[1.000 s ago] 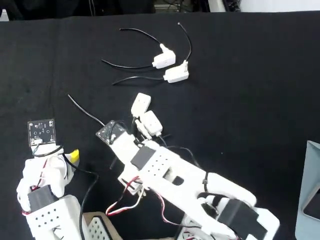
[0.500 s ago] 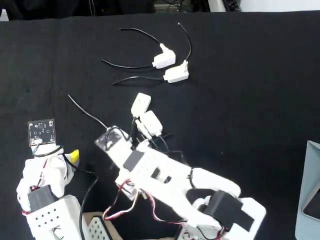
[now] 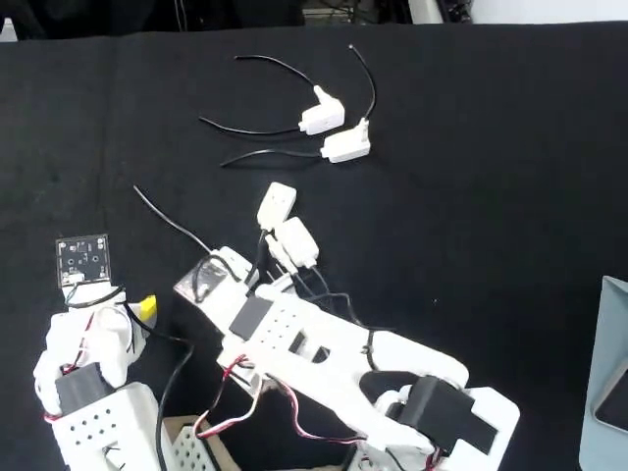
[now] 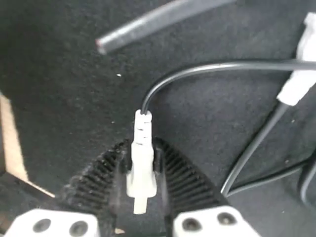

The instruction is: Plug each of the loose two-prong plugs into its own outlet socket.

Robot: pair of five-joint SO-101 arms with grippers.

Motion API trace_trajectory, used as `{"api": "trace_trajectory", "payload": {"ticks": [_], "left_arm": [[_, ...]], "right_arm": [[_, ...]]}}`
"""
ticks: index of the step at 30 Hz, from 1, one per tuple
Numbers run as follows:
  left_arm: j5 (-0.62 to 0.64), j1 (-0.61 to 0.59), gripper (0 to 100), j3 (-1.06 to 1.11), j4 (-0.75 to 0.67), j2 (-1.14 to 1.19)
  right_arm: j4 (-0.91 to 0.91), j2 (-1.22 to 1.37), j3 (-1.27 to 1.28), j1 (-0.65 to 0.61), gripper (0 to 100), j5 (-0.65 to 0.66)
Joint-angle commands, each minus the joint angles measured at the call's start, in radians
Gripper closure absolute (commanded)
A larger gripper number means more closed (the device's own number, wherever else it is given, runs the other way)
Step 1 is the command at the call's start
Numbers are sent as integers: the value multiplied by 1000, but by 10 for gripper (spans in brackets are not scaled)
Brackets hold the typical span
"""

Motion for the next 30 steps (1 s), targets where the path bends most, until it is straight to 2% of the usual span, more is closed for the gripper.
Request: {"api": "trace_trajectory", "payload": {"ticks": [1, 6, 11, 16, 22, 30], "left_arm": [[5, 2, 680, -8, -8, -6], [5, 2, 680, -8, -8, -6], [3, 2, 680, -7, -8, -6], [3, 2, 680, -7, -8, -6], [3, 2, 680, -7, -8, -6], [3, 2, 680, -7, -8, -6]], "right_arm": [[-32, 2, -59, 54, 987, 89], [-176, 12, -59, 166, 987, 204], [-203, 16, -59, 187, 981, 221], [-138, 81, -68, 187, 871, 189], [-129, 117, -76, 187, 918, 169], [54, 122, -211, 187, 920, 167]]}}
